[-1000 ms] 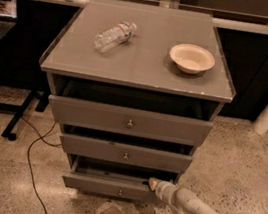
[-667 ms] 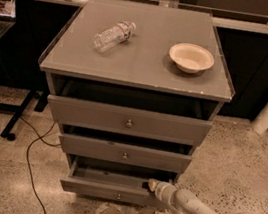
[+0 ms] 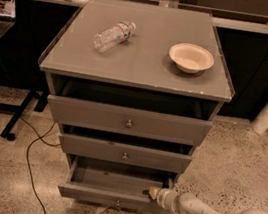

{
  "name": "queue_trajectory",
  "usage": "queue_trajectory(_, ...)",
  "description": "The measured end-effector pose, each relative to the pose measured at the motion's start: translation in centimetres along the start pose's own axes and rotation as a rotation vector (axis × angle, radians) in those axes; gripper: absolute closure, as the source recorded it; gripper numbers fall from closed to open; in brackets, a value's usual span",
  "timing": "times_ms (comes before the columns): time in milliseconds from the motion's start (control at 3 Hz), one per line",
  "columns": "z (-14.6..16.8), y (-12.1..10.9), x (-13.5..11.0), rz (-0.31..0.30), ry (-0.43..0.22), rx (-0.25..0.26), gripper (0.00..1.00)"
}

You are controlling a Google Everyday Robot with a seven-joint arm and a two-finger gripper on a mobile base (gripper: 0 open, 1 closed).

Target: Open bottom drawer

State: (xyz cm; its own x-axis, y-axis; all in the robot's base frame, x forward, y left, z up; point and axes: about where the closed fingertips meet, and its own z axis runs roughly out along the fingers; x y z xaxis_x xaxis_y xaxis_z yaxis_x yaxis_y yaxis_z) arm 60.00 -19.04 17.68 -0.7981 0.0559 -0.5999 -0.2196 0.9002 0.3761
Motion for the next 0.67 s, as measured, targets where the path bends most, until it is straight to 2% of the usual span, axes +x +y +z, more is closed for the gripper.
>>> queue_trajectory(333,0.3,1.3,0.7,-0.044,0.028,-0.024,1.00)
queue_trajectory(667,0.6,2.4,2.6,-0.053,0.063,-0.067,1.00)
